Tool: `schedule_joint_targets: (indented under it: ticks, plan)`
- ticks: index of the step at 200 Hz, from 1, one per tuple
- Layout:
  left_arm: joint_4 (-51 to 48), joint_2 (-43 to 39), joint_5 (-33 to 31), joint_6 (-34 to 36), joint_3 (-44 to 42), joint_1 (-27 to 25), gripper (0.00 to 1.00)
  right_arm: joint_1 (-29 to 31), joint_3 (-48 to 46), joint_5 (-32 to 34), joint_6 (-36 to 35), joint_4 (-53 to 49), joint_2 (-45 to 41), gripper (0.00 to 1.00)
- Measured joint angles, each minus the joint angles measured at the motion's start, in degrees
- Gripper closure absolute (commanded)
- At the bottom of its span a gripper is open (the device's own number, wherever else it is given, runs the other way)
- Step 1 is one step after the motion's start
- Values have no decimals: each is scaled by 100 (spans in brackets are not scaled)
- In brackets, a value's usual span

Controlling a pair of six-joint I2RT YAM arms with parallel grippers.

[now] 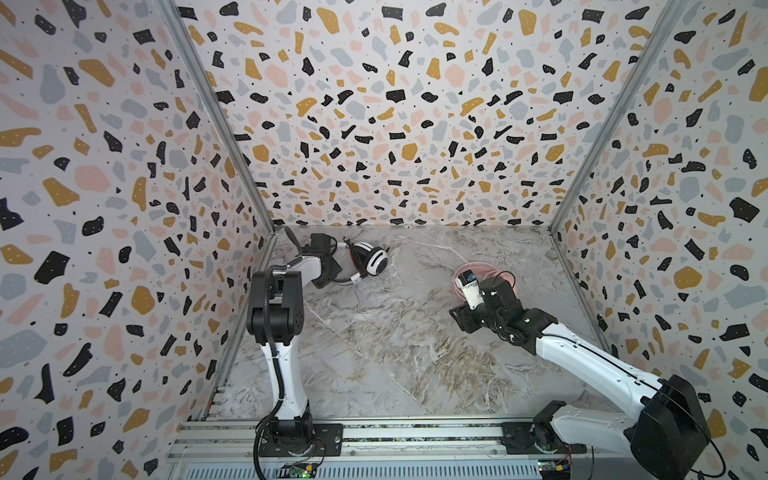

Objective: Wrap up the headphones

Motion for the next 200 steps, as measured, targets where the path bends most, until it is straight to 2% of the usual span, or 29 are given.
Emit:
schedule_joint_targets:
  ticks: [26, 41, 44, 52, 72, 74, 77, 80, 105, 127, 160, 200]
  plan:
    - [-15, 227, 2, -144, 323, 105, 92, 0, -96, -70, 44, 4, -146, 42]
    - [-4, 275, 13, -131, 367, 144, 83, 0, -120, -81, 55, 2, -203, 41]
    - [-7, 278, 22, -146, 369, 144, 73, 0, -122, -81, 63, 4, -210, 41]
    - [-2, 280, 70, -131, 378, 146, 58, 0, -129, -81, 70, 11, -236, 41]
    - [111, 258, 201, -114, 387, 144, 34, 0, -149, -81, 92, 17, -310, 41]
    - [131, 254, 212, -94, 378, 144, 29, 0, -149, -81, 92, 17, -315, 41]
    - [151, 245, 221, -103, 367, 144, 8, 0, -149, -83, 96, 20, -321, 41]
    - [177, 234, 223, -96, 356, 144, 1, 0, -149, -81, 103, 22, -328, 41]
    - [321, -46, 289, -22, 50, 138, 0, 0, -149, -57, 129, 20, -354, 40]
    - [420, -566, 289, 52, -693, 140, 0, -2, -225, 160, 192, 63, -498, 40]
    - [544, -1716, 90, 229, -1945, 140, 0, -2, -356, 680, 254, 116, -931, 39]
    - [1115, -3624, -356, 529, -3191, 138, 0, -72, -503, 1700, 367, 455, -1296, 39]
